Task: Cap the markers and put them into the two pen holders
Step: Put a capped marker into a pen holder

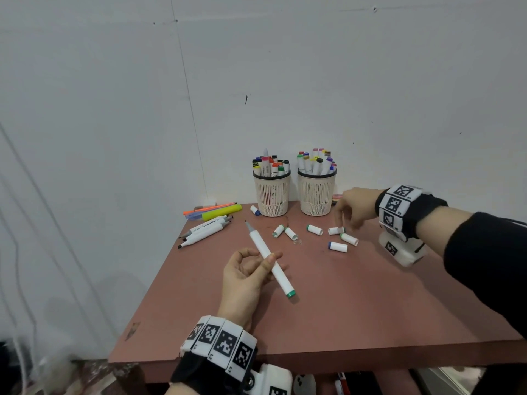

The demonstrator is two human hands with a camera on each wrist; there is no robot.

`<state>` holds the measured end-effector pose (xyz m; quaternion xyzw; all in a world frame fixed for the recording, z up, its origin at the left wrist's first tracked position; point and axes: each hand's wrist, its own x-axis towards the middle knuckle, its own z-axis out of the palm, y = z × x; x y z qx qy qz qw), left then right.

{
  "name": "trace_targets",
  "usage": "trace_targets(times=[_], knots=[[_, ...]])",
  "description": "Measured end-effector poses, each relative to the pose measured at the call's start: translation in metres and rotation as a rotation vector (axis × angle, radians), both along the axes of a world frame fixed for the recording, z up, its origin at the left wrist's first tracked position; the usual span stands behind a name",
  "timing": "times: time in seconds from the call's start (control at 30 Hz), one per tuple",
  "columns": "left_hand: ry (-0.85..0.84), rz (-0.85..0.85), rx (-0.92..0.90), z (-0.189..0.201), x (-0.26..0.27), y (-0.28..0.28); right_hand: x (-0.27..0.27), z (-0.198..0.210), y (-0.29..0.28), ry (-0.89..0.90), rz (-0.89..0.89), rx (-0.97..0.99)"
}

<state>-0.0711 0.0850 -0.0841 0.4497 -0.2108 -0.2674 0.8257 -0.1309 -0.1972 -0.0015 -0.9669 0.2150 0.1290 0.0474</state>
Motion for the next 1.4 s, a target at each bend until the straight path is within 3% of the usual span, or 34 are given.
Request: trace_targets(times=[0.1, 0.27, 0.43, 0.6, 0.73, 0.9, 1.07, 1.27, 1.4], knots=[[-0.005, 0.008, 0.003, -0.001, 0.001, 0.0, 0.009, -0.002, -0.002, -0.116, -0.003, -0.054], [0.008, 0.008, -0.013, 0.0, 0.0, -0.001, 0.023, -0.02, -0.001, 0.051, 0.003, -0.161], [0.011, -0.002, 0.005, -0.002, 0.002, 0.0, 0.02, -0.017, -0.002, 0.009, -0.099, -0.075], [-0.043, 0.019, 0.042, -0.002, 0.002, 0.0, -0.001, 0.005, 0.011, -0.276, -0.143, 0.036], [-0.092, 0.027, 0.1, -0.003, 0.002, 0.0, -0.026, 0.02, 0.044, -0.595, -0.209, 0.291], [-0.147, 0.038, 0.154, -0.003, 0.001, 0.002, -0.058, 0.017, 0.1, -0.97, -0.335, 0.859], [-0.257, 0.057, 0.21, -0.004, -0.002, 0.003, -0.08, -0.005, 0.128, -1.104, -0.434, 1.333], [-0.315, 0.046, 0.231, -0.004, -0.006, 0.003, -0.086, -0.048, 0.143, -1.438, -0.571, 1.64], [-0.358, 0.019, 0.276, -0.005, -0.007, 0.001, -0.085, -0.077, 0.144, -1.531, -0.658, 1.78]])
